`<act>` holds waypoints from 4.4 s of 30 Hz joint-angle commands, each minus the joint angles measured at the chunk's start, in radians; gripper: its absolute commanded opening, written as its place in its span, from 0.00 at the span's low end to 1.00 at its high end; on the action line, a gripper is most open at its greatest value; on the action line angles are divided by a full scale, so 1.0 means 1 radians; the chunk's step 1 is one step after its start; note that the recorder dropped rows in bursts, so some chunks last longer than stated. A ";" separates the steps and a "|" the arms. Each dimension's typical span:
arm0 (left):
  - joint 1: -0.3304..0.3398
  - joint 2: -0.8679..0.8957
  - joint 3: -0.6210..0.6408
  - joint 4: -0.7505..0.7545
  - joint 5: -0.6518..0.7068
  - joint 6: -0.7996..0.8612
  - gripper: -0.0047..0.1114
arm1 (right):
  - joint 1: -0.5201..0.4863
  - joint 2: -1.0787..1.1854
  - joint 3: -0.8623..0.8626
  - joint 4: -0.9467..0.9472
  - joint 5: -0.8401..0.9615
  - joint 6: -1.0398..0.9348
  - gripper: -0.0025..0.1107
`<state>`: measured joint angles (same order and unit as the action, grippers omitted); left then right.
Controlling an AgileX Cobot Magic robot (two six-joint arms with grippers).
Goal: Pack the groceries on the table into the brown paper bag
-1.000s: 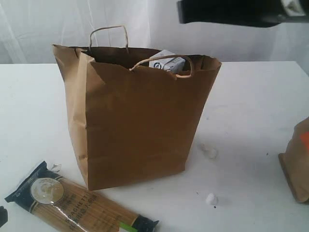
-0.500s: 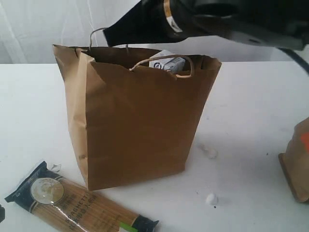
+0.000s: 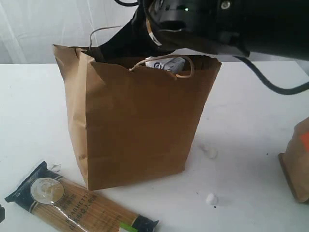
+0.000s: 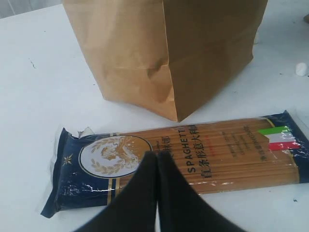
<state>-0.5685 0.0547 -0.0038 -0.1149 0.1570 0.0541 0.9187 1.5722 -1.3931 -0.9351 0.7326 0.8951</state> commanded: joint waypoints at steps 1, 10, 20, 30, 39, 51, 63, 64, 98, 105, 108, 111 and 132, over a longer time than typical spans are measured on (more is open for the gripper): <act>-0.003 -0.008 0.004 -0.003 0.000 -0.005 0.04 | -0.023 -0.010 -0.008 0.025 -0.002 -0.009 0.36; -0.003 -0.008 0.004 -0.003 0.000 -0.005 0.04 | -0.022 -0.139 -0.008 0.041 -0.038 -0.039 0.38; -0.003 -0.008 0.004 -0.003 0.000 -0.005 0.04 | -0.022 -0.429 0.028 -0.031 0.258 -0.117 0.38; -0.003 -0.008 0.004 -0.003 0.000 -0.005 0.04 | -0.022 -0.651 0.182 0.074 0.489 -0.117 0.38; -0.003 -0.008 0.004 -0.003 0.000 -0.005 0.04 | -0.022 -0.569 0.487 0.518 0.298 -0.223 0.38; -0.003 -0.008 0.004 -0.003 0.000 -0.005 0.04 | -0.022 -0.138 0.678 0.326 0.038 -0.055 0.67; -0.003 -0.008 0.004 -0.003 0.000 -0.005 0.04 | -0.026 0.006 0.684 0.329 -0.163 0.087 0.67; -0.003 -0.008 0.004 -0.003 0.000 -0.005 0.04 | -0.031 0.017 0.684 0.329 -0.166 0.108 0.67; -0.003 -0.008 0.004 -0.003 0.000 -0.005 0.04 | -0.065 0.130 0.777 0.411 -0.201 0.161 0.02; -0.003 -0.008 0.004 -0.003 0.000 -0.005 0.04 | 0.040 -0.008 0.777 0.449 -0.201 0.158 0.02; -0.003 -0.008 0.004 -0.003 0.000 -0.005 0.04 | 0.099 -0.088 0.777 0.473 -0.191 0.158 0.02; -0.003 -0.008 0.004 -0.003 0.000 -0.005 0.04 | 0.162 -0.174 0.773 0.482 -0.182 0.155 0.02; -0.003 -0.008 0.004 -0.003 0.000 -0.005 0.04 | 0.306 -0.195 0.246 0.493 -0.096 -0.372 0.02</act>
<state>-0.5685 0.0547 -0.0038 -0.1143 0.1570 0.0541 1.2202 1.3470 -1.0965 -0.4401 0.6301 0.5906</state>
